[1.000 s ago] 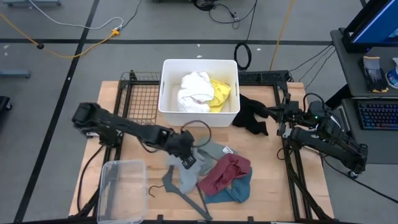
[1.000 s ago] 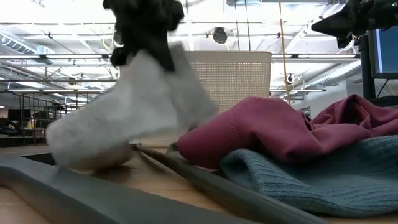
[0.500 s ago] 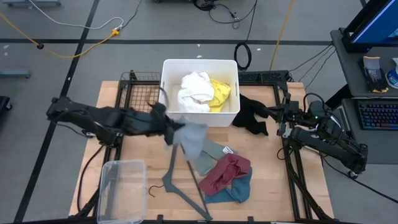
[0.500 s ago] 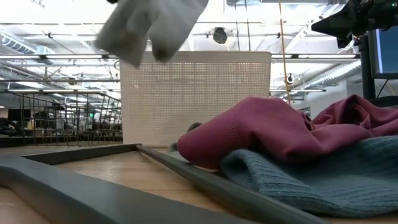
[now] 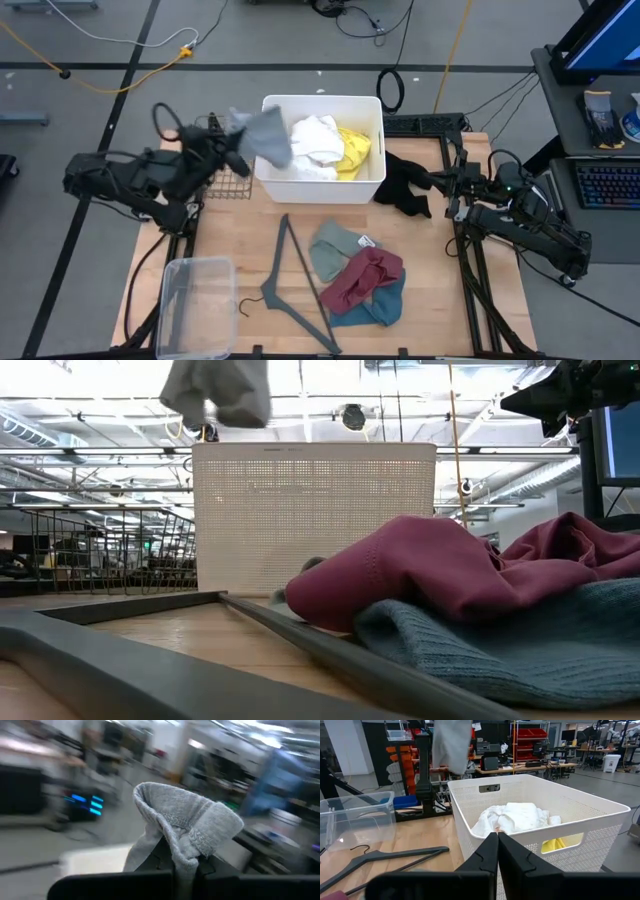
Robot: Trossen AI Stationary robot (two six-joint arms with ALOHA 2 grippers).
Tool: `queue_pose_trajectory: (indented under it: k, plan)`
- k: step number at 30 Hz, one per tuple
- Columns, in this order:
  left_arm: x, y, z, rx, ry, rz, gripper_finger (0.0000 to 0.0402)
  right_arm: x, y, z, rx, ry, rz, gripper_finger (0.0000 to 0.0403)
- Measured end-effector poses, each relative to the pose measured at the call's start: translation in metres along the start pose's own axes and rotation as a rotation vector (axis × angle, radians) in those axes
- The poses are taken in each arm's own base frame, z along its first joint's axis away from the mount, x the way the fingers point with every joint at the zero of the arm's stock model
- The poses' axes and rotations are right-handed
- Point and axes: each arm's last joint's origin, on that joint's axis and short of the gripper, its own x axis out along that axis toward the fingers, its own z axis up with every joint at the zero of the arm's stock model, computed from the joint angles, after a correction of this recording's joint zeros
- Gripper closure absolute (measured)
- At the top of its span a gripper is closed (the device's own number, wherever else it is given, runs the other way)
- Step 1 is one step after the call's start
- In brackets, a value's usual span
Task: Pick & Place Cloths
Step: Put the gray pants into the gold wire basket
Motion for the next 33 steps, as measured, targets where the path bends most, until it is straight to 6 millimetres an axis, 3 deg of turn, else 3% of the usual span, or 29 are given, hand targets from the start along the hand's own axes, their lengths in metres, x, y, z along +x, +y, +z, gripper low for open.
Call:
queue_pose_trajectory:
  k: [7,19,33]
  plan:
    - [-0.007,0.019,0.017,0.147,-0.080,0.358,0.0398,0.000,0.000,0.000,0.001,0.000,0.000,0.0399]
    - [0.018,0.047,0.028,0.296,-0.092,0.595,0.0398,0.000,0.000,0.000,0.002,0.000,0.000,0.0399]
    - [0.036,0.073,0.015,0.373,-0.086,0.763,0.0398,0.000,0.000,0.000,0.002,0.000,0.000,0.0399]
